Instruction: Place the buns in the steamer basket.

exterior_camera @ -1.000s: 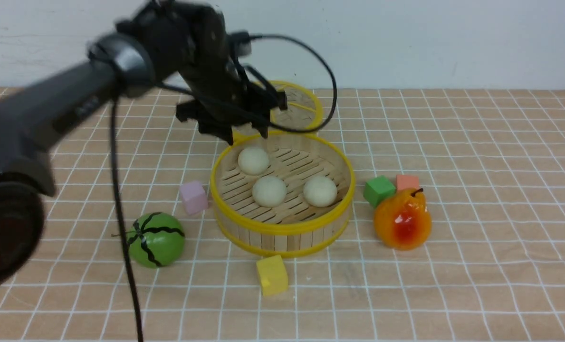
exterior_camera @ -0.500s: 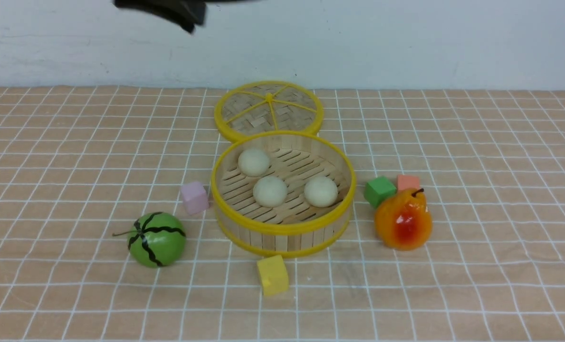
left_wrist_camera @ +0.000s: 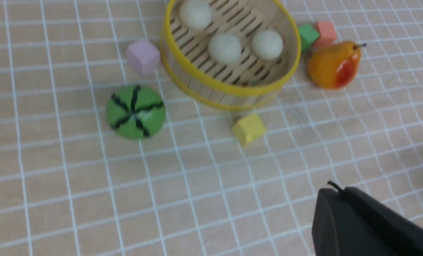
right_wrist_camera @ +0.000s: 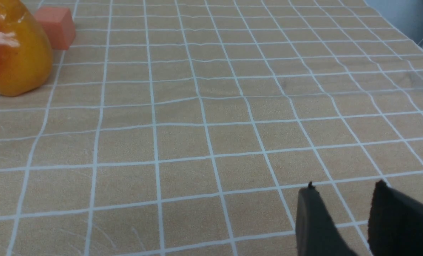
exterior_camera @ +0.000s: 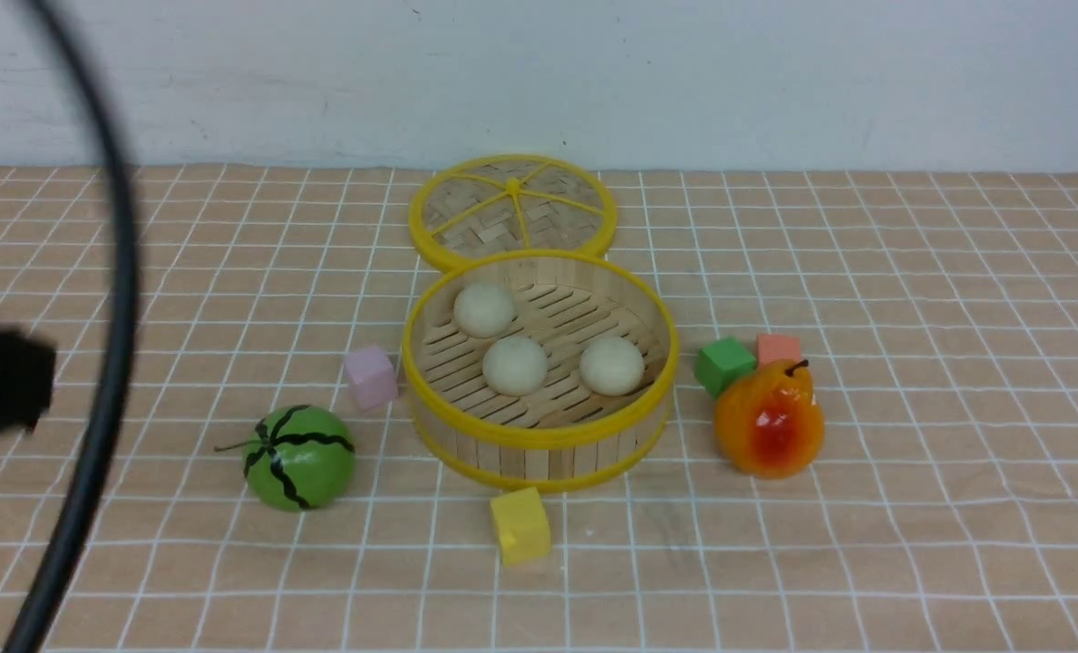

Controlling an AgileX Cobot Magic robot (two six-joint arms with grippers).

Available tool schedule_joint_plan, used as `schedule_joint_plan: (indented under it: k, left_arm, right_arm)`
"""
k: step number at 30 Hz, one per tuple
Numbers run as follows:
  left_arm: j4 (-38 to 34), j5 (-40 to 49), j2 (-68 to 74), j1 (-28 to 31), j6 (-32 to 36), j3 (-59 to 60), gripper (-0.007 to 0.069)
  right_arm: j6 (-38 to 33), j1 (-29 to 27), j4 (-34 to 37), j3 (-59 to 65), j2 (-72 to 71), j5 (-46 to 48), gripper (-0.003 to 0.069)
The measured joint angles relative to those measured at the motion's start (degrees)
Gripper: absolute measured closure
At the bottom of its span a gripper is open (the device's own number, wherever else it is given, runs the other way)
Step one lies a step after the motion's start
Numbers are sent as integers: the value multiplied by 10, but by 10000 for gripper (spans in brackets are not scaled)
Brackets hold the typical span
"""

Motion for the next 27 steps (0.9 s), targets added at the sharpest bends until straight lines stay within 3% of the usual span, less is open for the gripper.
schedule_joint_plan:
  k: [2,9,27]
  left_arm:
    - [6,-48,-106,0,-3,119,638]
    - [46,-110,-233,0,-24,295,638]
    - [57,-160,-240,0,-31,322,638]
  right_arm:
    - [0,0,0,0,0,0,418]
    - [0,0,0,0,0,0,418]
    - [0,0,0,0,0,0,418]
